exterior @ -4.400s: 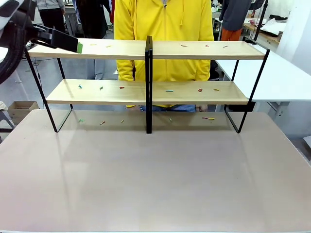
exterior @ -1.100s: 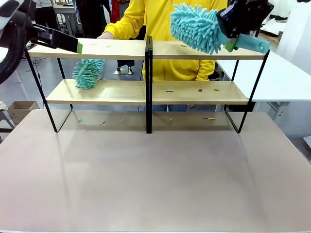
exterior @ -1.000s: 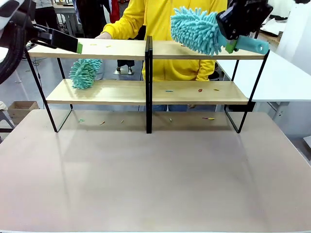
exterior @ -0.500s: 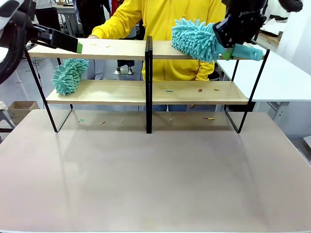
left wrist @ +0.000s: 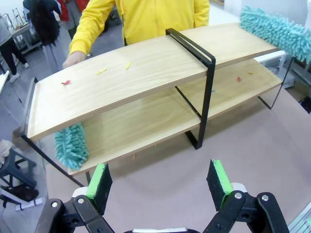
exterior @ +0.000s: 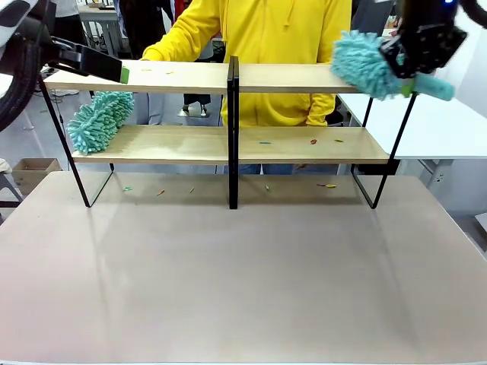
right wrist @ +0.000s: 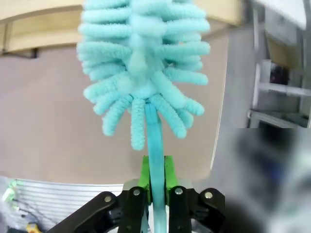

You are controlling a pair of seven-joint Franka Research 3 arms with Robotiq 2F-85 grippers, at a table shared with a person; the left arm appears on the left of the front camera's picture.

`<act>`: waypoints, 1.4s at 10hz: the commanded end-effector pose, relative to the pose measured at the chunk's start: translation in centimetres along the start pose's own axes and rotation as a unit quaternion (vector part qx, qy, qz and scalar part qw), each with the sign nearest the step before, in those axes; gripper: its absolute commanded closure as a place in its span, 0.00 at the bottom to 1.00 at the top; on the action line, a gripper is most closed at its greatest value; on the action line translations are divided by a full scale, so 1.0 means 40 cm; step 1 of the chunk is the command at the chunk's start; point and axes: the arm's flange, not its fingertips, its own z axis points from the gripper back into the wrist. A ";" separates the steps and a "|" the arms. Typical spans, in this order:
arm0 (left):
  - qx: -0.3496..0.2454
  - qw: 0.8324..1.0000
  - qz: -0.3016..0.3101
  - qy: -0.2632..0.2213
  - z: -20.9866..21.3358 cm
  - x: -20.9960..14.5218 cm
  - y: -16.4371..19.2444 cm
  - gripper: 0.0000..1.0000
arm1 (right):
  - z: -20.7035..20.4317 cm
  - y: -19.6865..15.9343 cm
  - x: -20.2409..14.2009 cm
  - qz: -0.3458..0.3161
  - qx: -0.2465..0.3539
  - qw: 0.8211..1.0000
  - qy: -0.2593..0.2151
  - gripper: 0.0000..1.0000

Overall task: Clean the shelves.
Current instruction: Clean a randomly selected level of the Shelf with the Duster.

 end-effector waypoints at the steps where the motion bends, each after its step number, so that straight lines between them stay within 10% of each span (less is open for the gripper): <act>1: 0.000 1.000 0.001 -0.001 0.000 0.001 0.000 0.00 | 0.008 -0.073 -0.013 -0.096 -0.062 0.992 0.045 0.88; 3: 0.000 1.000 0.001 -0.001 0.000 0.001 0.000 0.00 | 0.026 -0.112 -0.038 -0.096 -0.049 0.993 -0.052 0.88; 4: 0.000 1.000 0.001 -0.001 0.000 0.001 0.000 0.00 | 0.037 -0.109 -0.053 -0.029 0.061 0.991 -0.114 0.88; 8: 0.000 1.000 0.001 -0.001 0.000 0.001 0.000 0.00 | 0.018 -0.135 -0.077 0.051 0.190 0.971 -0.132 0.88; 11: 0.000 1.000 0.001 -0.001 0.000 0.001 0.000 0.00 | 0.015 -0.189 -0.103 0.155 0.341 0.916 -0.145 0.88; 14: 0.000 1.000 0.001 -0.001 0.000 0.001 0.000 0.00 | 0.029 -0.328 -0.209 0.294 0.461 0.816 -0.186 0.88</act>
